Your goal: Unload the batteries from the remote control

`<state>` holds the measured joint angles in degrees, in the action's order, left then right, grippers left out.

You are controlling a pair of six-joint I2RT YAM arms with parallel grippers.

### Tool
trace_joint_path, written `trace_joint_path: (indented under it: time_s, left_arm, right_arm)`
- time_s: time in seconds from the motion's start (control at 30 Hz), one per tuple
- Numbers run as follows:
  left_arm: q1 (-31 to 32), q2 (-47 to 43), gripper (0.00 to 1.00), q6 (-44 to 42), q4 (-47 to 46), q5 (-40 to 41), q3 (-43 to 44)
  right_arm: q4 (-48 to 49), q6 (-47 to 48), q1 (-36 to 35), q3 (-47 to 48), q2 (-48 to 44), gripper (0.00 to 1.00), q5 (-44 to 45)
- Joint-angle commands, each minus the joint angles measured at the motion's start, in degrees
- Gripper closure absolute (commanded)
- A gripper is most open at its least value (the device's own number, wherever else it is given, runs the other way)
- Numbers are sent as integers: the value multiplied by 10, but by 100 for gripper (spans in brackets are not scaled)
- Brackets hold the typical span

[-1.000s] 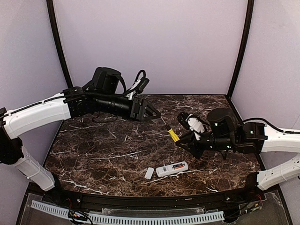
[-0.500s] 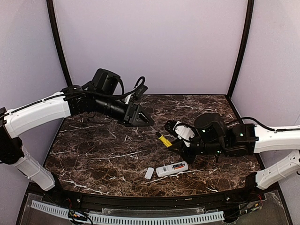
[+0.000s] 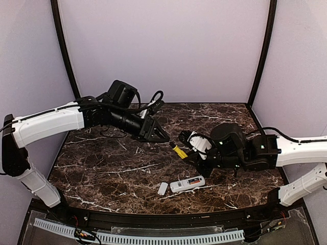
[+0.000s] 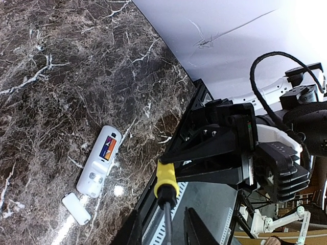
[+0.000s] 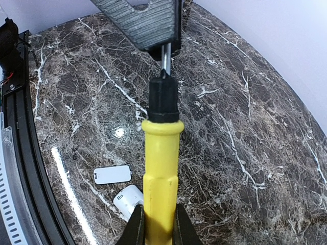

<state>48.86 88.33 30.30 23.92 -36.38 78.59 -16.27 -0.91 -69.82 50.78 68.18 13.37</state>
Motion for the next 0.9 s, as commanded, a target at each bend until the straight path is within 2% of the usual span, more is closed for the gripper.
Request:
trace_joint_path:
  time_s: [0.0,0.5,0.63,0.77,0.87]
  left_arm:
    - [0,6,72,-2,-9,-4,-8]
    - [0,25,80,0,-22,-9,-11]
    - [0,28,85,1,-27,-8,-14]
    - [0,28,95,2,-30,-11,-16]
    - [0,23,99,2,-31,-4,-20]
  right_arm:
    - [18,6,-7,17,7,100,11]
    - [16,6,-6,19,14,100,14]
    - [16,7,-7,19,17,100,14]
    - [16,4,-7,20,19,100,28]
    - [16,-2,-7,20,21,100,44]
